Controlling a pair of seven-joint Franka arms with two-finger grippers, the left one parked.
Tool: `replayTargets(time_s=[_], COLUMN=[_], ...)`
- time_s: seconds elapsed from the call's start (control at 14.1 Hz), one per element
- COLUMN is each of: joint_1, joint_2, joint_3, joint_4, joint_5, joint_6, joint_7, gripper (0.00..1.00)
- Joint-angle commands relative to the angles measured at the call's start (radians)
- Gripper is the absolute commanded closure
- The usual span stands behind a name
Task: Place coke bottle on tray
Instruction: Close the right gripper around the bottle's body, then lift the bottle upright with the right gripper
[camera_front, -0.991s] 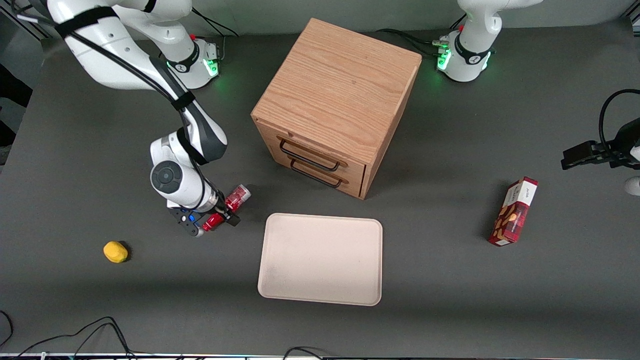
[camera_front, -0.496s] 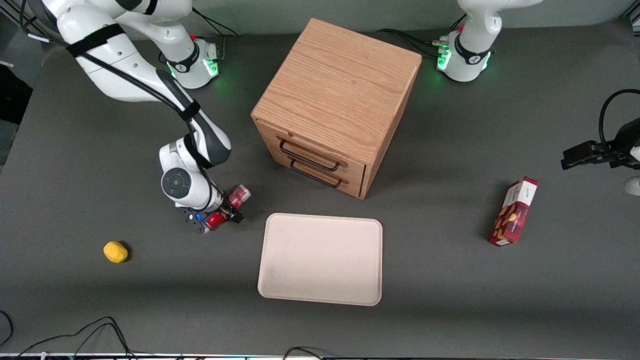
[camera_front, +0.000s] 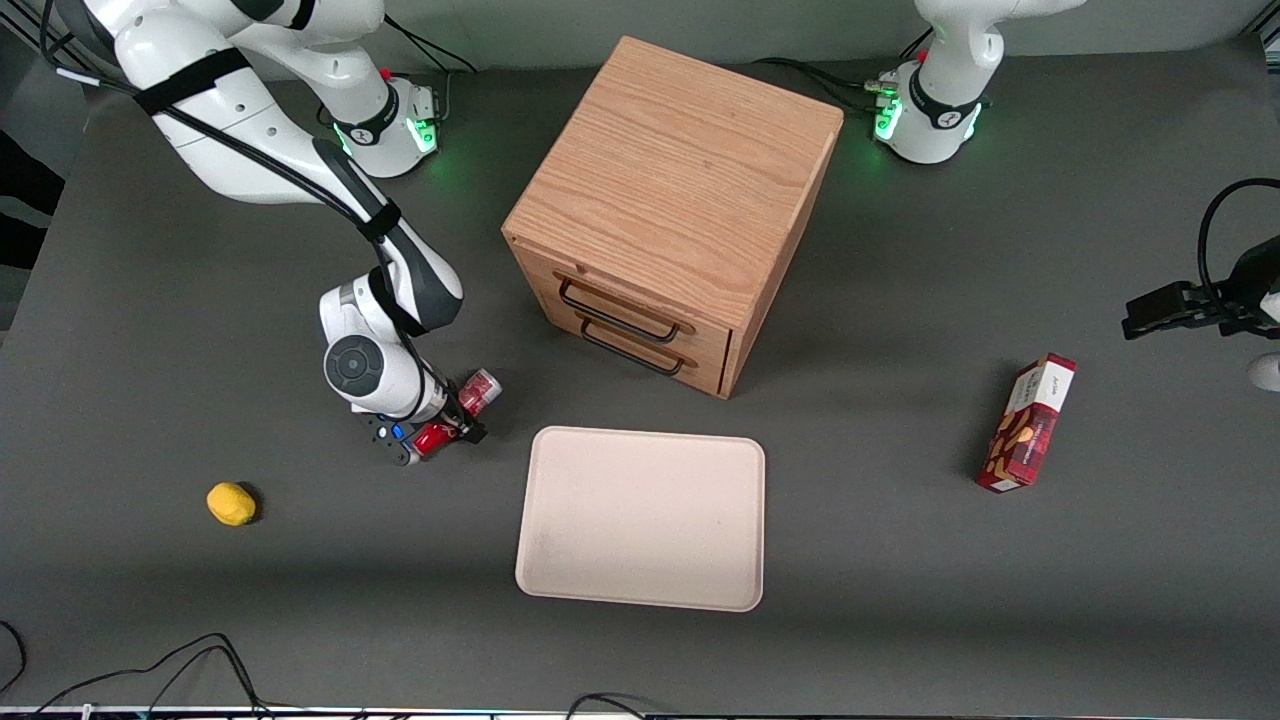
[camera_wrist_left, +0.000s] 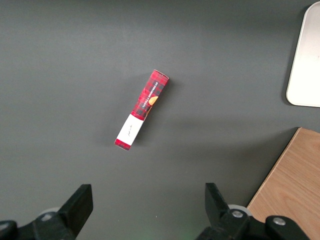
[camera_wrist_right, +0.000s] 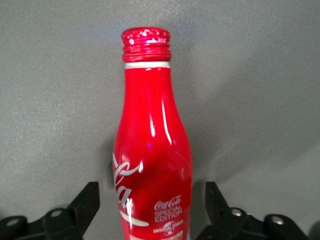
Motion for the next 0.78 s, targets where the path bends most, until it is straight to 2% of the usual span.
replayTargets(time_s=[0.0, 0.07, 0.21, 0.35, 0.57, 0.71], joint_1=[-0.007, -0.009, -0.009, -0.010, -0.013, -0.012], joint_2=[-0.015, -0.020, -0.038, -0.070, -0.119, -0.127], joint_3=[0.005, 0.005, 0.004, 0.004, 0.001, 0.002], joint_4=[-0.015, -0.015, -0.009, 0.026, 0.144, 0.280], joint_5=[-0.020, -0.020, -0.018, -0.018, -0.008, -0.006], joint_6=[0.020, 0.016, 0.004, -0.040, -0.221, -0.374], joint_7=[0.030, 0.022, 0.011, -0.019, -0.123, -0.195], gripper=[0.57, 0.73, 0.96, 1.00, 1.00, 1.00])
